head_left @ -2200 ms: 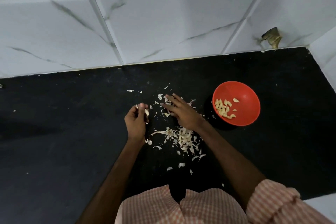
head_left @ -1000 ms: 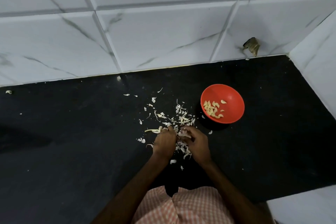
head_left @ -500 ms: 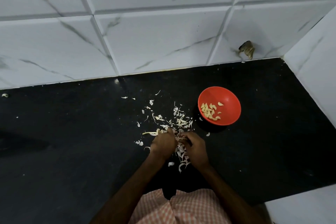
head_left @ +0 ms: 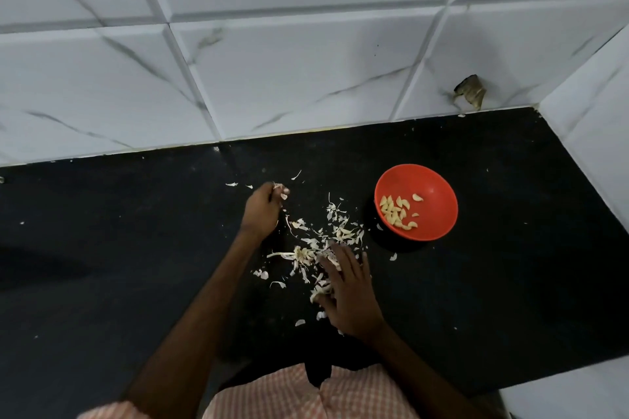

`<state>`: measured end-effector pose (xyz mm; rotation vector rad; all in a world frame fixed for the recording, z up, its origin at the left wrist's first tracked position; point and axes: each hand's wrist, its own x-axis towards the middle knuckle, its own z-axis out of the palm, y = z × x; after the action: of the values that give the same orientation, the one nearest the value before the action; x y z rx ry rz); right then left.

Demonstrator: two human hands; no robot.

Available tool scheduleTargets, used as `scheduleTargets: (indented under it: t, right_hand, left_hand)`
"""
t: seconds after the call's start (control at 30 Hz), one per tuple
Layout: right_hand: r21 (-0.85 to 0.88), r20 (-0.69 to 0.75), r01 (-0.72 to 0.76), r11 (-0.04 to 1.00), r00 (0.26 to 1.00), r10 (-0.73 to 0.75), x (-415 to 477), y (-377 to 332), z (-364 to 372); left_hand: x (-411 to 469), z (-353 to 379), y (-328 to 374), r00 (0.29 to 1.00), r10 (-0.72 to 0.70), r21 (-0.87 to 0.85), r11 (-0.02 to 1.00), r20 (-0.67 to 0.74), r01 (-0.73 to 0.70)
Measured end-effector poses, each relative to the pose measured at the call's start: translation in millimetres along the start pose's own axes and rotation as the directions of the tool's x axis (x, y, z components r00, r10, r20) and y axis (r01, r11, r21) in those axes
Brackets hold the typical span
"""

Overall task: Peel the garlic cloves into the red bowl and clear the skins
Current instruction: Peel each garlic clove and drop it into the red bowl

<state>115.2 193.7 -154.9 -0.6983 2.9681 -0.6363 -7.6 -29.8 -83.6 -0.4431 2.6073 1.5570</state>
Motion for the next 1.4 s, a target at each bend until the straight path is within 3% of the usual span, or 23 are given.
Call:
scheduleTargets:
  t: [0.17,0.27,0.37,0.47,0.57,0.67,0.77,0.9,0.97,1.03,1.13,1.27,1.33,1.4]
  right_hand:
    - [-0.125,0.063,-0.215,0.969,0.973,0.224,33.0,-2.3,4.2]
    - [-0.115,0.107,-0.262,0.958,0.956,0.274,55.5,2.0,5.2]
    - [-0.046,0.176,-0.186,0.981,0.966,0.191,70.5,3.7,4.3]
    - [0.072,0.072,-0.032,0.997,0.997,0.027,68.4,5.5,-0.2]
    - [-0.033,-0.024,0.151,0.988,0.988,-0.152,69.0,-4.0,2.3]
    - [-0.208,0.023,0.306,0.929,0.951,-0.308,78.3,-19.7,9.1]
    - [-0.182,-0.071,0.327,0.927,0.936,-0.344,81.9,-23.1,9.0]
    - [-0.015,-0.262,0.197,0.98,0.945,-0.194,68.3,-7.0,-4.9]
    - [0.068,-0.215,0.067,0.995,0.975,-0.051,59.0,6.1,-11.9]
    - [0.157,-0.067,-0.053,0.986,0.996,0.064,53.2,12.7,-16.4]
    - [0.17,0.093,-0.058,0.984,0.995,0.043,50.5,4.9,-13.8]
    - [0.147,0.006,0.006,0.989,1.0,-0.007,40.8,-3.6,-11.7]
    - [0.114,-0.085,-0.118,0.986,0.988,0.128,35.1,7.8,-18.0]
    - [0.119,-0.12,-0.333,0.936,0.931,0.346,29.8,23.1,-24.9]
  left_hand:
    - [12.5,14.1,-22.1,0.977,-0.086,0.424,0.906,0.194,-0.004]
    - [2.8,23.2,-23.1,0.947,-0.014,0.407,0.905,0.319,-0.124]
    - [-11.0,22.4,-23.3,0.887,0.028,0.262,0.951,0.46,-0.166]
    - [-22.5,8.2,-24.2,0.952,0.062,0.029,0.997,0.3,-0.074]
    - [-27.4,-11.6,-25.9,0.999,0.002,-0.115,0.993,0.048,0.003]
    - [-32.5,-21.9,-24.5,0.997,-0.08,-0.227,0.97,0.021,0.083]
    - [-40.9,-29.2,-27.1,0.993,-0.119,-0.327,0.938,0.003,0.114]
    - [-54.3,-36.6,-39.0,0.988,-0.148,-0.381,0.917,-0.043,0.121]
    - [-59.0,-36.7,-44.7,0.983,-0.178,-0.384,0.912,-0.054,0.144]
    - [-62.8,-33.7,-48.9,0.979,-0.199,-0.392,0.905,-0.05,0.164]
    - [-66.1,-28.3,-52.5,0.974,-0.225,-0.393,0.898,-0.021,0.199]
    - [-70.0,-23.7,-52.8,0.968,-0.251,-0.414,0.881,0.002,0.229]
    - [-70.0,-22.9,-53.1,0.972,-0.231,-0.31,0.927,-0.036,0.209]
    - [-69.1,-19.6,-53.1,0.977,-0.198,-0.156,0.971,-0.084,0.183]
